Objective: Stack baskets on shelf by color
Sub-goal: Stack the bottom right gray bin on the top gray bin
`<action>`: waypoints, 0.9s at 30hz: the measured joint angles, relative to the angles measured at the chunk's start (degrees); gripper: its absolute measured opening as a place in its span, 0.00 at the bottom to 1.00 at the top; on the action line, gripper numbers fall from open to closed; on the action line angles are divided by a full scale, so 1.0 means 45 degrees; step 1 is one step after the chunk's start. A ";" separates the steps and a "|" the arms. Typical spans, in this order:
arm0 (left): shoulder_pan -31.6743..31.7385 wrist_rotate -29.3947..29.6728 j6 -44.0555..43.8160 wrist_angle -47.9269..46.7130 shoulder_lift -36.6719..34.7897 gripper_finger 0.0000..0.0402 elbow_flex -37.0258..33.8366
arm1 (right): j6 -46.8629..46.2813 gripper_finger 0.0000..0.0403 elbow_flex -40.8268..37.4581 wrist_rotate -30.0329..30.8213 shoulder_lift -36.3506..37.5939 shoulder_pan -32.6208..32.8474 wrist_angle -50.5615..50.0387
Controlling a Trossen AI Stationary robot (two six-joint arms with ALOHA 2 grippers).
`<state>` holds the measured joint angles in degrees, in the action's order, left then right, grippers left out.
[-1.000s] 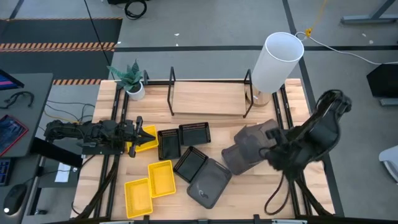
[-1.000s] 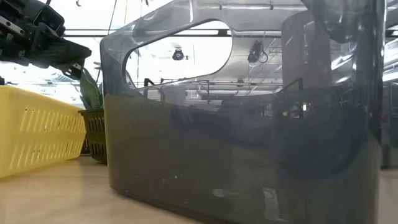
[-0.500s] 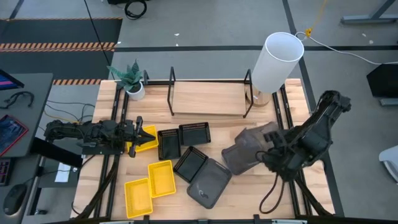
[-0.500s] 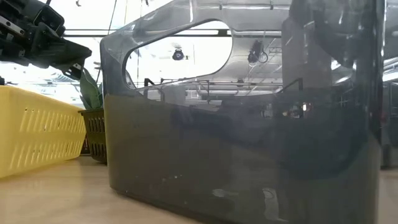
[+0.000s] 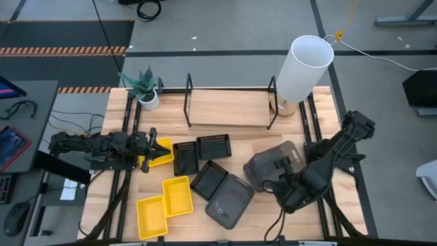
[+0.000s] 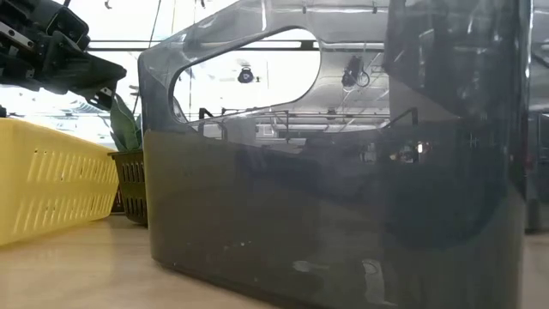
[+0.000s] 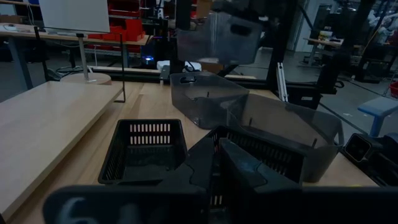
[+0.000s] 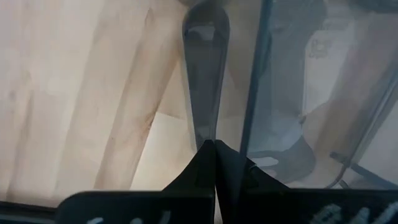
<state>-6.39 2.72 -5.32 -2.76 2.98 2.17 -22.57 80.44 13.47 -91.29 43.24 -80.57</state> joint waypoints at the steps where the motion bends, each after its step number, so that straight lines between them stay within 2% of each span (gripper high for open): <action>1: 0.0000 0.0000 0.0000 0.0005 0.0000 0.09 0.0000 | 0.0048 0.01 0.0000 -0.0005 -0.0179 -0.0004 0.0000; 11: -0.0001 -0.0004 0.0000 0.0005 0.0000 0.08 -0.0005 | 0.0605 0.01 0.0005 -0.0019 -0.1562 -0.0164 -0.0006; 27: 0.0000 0.0000 0.0000 0.0023 0.0000 0.09 -0.0005 | 0.0675 0.01 -0.0002 -0.0658 -0.2001 -0.0490 0.0052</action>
<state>-6.39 2.72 -5.32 -2.66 2.98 2.15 -19.53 80.44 10.52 -100.29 41.04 -80.33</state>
